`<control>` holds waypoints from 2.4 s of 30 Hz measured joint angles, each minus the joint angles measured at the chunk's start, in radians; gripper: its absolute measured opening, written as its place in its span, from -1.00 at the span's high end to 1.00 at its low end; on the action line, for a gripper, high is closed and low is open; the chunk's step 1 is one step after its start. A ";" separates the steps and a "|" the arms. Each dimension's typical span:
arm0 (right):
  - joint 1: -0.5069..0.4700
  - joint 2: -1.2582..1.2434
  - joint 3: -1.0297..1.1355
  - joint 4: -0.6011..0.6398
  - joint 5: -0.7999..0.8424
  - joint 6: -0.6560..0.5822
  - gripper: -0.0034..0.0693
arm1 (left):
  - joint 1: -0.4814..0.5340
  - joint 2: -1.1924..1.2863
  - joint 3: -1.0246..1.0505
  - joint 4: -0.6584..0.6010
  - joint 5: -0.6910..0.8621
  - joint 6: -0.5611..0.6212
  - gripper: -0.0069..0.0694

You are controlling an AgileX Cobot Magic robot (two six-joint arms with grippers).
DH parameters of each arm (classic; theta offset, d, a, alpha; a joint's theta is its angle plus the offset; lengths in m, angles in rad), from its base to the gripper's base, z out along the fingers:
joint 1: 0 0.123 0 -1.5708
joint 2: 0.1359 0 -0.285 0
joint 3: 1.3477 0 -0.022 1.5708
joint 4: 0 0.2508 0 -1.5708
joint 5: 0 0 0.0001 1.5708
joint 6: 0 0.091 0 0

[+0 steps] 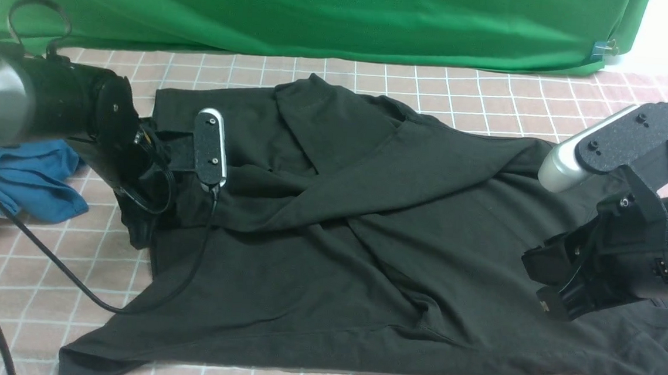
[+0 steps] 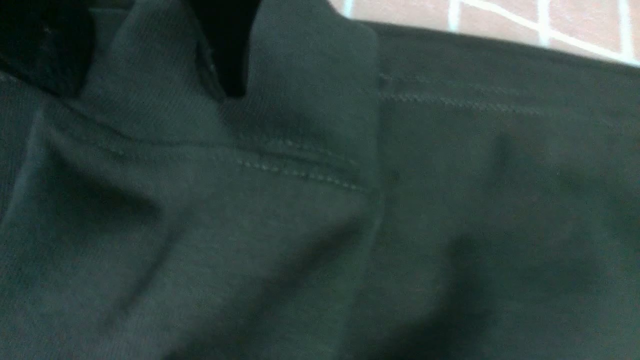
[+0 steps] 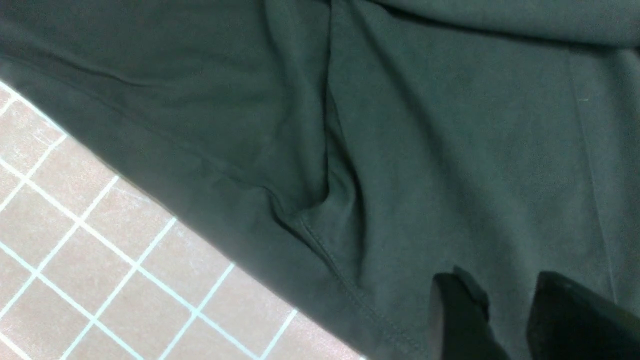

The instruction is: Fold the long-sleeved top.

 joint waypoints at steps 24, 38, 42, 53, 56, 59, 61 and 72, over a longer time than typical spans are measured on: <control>0.000 0.016 0.000 0.000 -0.011 -0.029 0.25 | 0.000 -0.152 -0.003 -0.055 0.191 -0.010 0.73; 0.000 0.052 0.000 0.000 -0.149 -0.030 0.12 | -0.055 -0.464 -0.003 -0.366 0.470 -0.486 0.73; 0.000 0.074 0.000 0.000 -0.160 -0.030 0.05 | -0.156 -0.522 -0.003 -0.406 0.591 -0.665 0.73; 0.000 0.089 0.000 0.000 -0.179 -0.030 0.03 | -0.294 -0.497 -0.027 -0.592 0.665 -0.766 0.73; 0.000 0.089 0.000 0.001 -0.185 -0.030 0.03 | -0.224 -0.437 -0.027 -0.502 0.669 -0.787 0.73; 0.000 0.089 0.000 0.001 -0.186 -0.030 0.03 | -0.138 -0.365 -0.027 -0.498 0.668 -0.789 0.73; 0.000 0.089 0.000 0.001 -0.186 -0.030 0.03 | -0.063 -0.298 -0.027 -0.519 0.668 -0.774 0.73; 0.006 0.230 -0.141 0.158 -0.070 -0.168 -0.15 | 0.054 -0.204 -0.051 -0.466 0.658 -0.763 0.73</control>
